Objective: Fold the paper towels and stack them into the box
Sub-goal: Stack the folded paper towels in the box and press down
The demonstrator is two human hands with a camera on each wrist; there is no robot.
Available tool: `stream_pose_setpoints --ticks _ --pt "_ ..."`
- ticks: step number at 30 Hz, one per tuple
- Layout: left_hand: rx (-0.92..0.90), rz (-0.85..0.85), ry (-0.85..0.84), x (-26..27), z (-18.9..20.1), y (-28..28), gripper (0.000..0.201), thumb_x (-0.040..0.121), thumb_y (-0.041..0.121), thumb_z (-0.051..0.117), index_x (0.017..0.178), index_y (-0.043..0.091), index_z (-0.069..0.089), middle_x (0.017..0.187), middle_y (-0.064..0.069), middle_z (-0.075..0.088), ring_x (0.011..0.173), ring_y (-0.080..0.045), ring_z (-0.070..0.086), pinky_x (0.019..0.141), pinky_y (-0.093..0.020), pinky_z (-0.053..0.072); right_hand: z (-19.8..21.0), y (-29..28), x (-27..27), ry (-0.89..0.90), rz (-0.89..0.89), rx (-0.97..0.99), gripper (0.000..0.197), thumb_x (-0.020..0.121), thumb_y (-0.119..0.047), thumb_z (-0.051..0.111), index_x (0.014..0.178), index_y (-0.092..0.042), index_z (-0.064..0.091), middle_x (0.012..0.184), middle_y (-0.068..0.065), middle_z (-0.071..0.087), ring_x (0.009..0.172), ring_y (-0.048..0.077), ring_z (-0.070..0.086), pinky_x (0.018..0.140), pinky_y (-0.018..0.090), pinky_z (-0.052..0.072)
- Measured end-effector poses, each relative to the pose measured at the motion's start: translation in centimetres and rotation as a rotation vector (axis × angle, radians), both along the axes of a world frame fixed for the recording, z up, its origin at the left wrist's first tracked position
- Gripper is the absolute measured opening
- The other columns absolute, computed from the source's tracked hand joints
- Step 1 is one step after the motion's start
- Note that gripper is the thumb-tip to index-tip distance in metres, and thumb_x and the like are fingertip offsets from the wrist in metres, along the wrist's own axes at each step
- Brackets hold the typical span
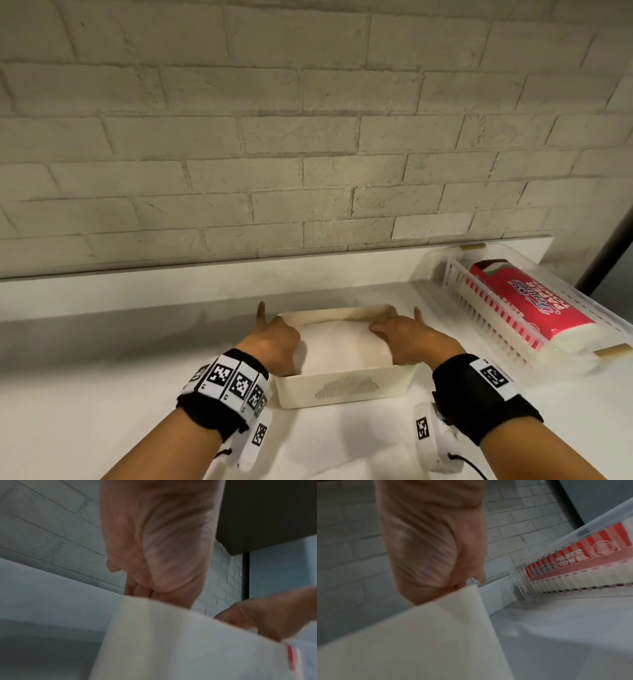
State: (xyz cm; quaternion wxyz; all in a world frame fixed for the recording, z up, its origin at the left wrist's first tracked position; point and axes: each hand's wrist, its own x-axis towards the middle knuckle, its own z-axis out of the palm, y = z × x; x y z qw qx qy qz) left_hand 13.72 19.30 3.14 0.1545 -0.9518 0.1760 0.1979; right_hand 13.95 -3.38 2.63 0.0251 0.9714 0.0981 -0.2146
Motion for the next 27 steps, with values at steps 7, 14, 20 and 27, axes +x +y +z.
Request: stream_pose_setpoints --ticks 7,14,20,27 --pt "-0.55 0.197 -0.203 -3.8 0.9 4.7 0.051 0.087 0.018 0.056 0.136 0.027 0.045 0.135 -0.003 0.053 0.122 -0.022 0.05 0.097 -0.029 0.044 2.9 -1.8 -4.6 -0.264 -0.266 0.453 0.057 0.08 -0.012 0.069 0.131 -0.027 0.047 0.121 -0.001 0.059 0.101 0.014 0.055 0.081 0.021 0.045" --pt "-0.545 0.265 0.064 -10.9 -1.0 4.0 0.05 0.085 0.041 0.063 0.131 0.03 0.047 0.128 0.01 0.055 0.107 -0.01 0.057 0.085 -0.02 0.045 -1.1 -0.8 -12.4 -0.187 -0.487 0.472 0.043 0.079 -0.032 0.071 0.119 -0.024 0.058 0.111 -0.005 0.061 0.102 0.011 0.057 0.086 0.02 0.043" --pt "-0.449 0.188 0.244 -15.3 -2.7 2.3 0.063 0.077 0.039 0.071 0.134 0.031 0.045 0.135 0.008 0.046 0.118 -0.013 0.05 0.087 -0.022 0.041 -3.8 -0.3 -16.3 -0.037 -0.607 0.366 0.053 0.078 -0.037 0.067 0.125 -0.019 0.051 0.127 -0.002 0.052 0.115 0.015 0.051 0.091 0.024 0.043" --pt "-0.368 0.165 0.219 -17.6 -3.4 1.4 0.067 0.08 0.028 0.069 0.139 0.027 0.038 0.137 0.003 0.043 0.122 -0.016 0.047 0.092 -0.024 0.039 -5.2 0.3 -18.0 -0.084 -0.671 0.364 0.049 0.077 -0.028 0.066 0.124 -0.022 0.054 0.126 -0.004 0.053 0.116 0.015 0.051 0.088 0.022 0.043"
